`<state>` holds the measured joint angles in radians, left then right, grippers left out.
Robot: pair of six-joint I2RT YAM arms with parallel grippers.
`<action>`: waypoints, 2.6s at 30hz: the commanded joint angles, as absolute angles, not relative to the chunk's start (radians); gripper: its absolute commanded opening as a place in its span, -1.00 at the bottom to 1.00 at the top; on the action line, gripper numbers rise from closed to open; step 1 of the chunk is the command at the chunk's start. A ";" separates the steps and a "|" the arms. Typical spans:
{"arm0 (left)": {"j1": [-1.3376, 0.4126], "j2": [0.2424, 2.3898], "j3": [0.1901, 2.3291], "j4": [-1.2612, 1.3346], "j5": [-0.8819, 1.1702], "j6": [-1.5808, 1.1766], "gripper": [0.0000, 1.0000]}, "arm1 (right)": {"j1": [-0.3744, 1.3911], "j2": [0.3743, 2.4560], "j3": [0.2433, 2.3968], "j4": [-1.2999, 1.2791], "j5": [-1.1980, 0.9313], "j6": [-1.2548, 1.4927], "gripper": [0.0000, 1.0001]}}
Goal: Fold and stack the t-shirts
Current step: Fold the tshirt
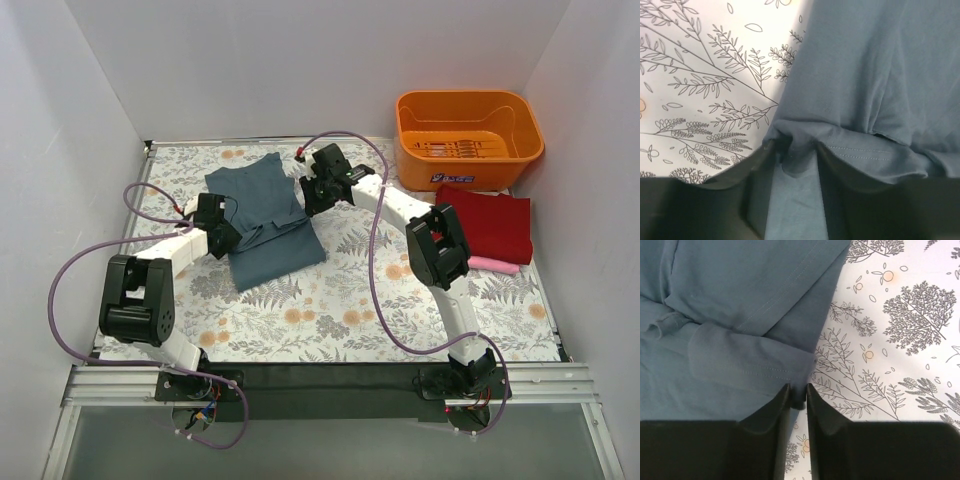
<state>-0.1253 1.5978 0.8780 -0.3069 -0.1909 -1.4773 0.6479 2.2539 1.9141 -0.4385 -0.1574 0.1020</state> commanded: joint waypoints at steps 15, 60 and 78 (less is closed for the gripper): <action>-0.144 1.172 0.766 -0.413 -0.130 -1.477 0.28 | 0.686 2.034 1.628 -0.226 -0.233 0.150 -0.27; -0.379 1.517 0.893 -0.400 -0.422 -1.542 -0.15 | 0.554 1.883 1.470 -0.075 -0.364 0.236 -0.22; -0.377 1.747 1.071 -0.290 -0.657 -1.485 -0.28 | 0.523 1.706 1.227 -0.072 -0.419 0.212 -0.21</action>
<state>-0.3851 1.7302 1.0183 -0.3412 -0.5629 -1.5192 0.5293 1.7706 1.2392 -0.1040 -0.3946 0.2314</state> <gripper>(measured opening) 0.360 0.393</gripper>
